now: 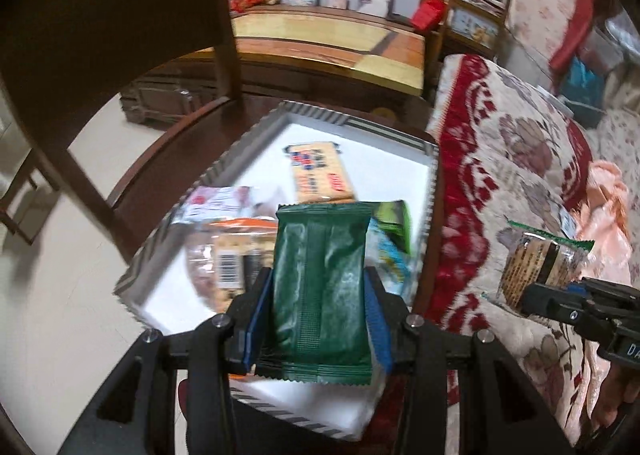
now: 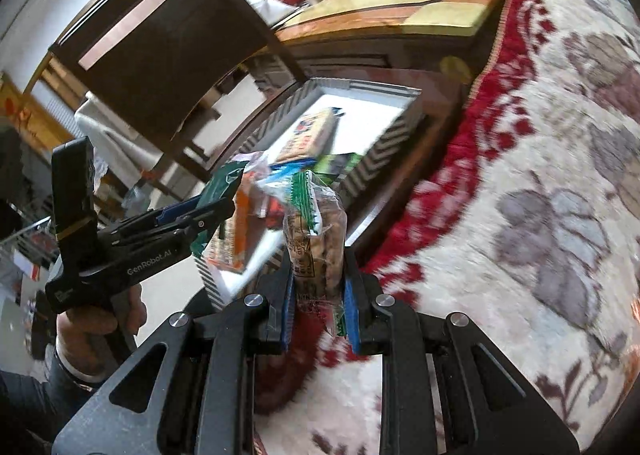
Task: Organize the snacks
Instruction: 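Carry the nut bag with right gripper while left carries the dark green packet over the tray, then lower both packets into the tray and open both grippers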
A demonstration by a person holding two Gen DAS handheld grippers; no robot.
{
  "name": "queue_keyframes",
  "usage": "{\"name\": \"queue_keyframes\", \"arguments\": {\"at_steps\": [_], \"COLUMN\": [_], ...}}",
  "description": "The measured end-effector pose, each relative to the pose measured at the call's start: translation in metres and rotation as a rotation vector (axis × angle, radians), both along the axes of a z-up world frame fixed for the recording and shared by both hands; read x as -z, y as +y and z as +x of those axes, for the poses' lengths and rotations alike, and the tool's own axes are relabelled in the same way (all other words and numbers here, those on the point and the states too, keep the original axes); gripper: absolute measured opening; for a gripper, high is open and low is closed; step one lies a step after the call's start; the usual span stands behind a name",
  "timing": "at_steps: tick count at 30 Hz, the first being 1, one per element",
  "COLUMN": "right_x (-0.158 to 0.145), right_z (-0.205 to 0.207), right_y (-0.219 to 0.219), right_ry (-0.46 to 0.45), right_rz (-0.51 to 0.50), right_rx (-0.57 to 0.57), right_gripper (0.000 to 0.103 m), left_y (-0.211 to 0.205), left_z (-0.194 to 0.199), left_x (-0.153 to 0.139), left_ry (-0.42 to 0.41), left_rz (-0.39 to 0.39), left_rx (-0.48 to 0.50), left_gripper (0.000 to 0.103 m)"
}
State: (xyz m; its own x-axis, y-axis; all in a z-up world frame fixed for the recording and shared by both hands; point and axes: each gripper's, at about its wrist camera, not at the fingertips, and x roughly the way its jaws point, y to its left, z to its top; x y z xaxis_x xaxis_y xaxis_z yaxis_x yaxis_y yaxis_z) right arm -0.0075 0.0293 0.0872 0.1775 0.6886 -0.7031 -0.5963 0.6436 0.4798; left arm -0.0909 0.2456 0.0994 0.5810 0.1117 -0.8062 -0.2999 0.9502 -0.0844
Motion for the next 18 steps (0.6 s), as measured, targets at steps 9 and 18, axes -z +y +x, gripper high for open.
{"name": "queue_keyframes", "arguments": {"at_steps": [9,18], "right_x": [0.006,0.025], "right_z": [0.006,0.006], "right_y": [0.061,0.107], "right_ry": [0.009,0.057], "right_rz": [-0.032,-0.071], "right_rx": [-0.1,-0.171], "right_gripper": [0.019,0.019], "left_y": [0.026,0.037], "left_z": [-0.008,-0.006], "left_x": [0.008,0.02], "left_ry": [0.002,0.02], "left_rz": [-0.017,-0.017], "left_rx": [-0.063,-0.093], "left_gripper": [0.046,0.046]}}
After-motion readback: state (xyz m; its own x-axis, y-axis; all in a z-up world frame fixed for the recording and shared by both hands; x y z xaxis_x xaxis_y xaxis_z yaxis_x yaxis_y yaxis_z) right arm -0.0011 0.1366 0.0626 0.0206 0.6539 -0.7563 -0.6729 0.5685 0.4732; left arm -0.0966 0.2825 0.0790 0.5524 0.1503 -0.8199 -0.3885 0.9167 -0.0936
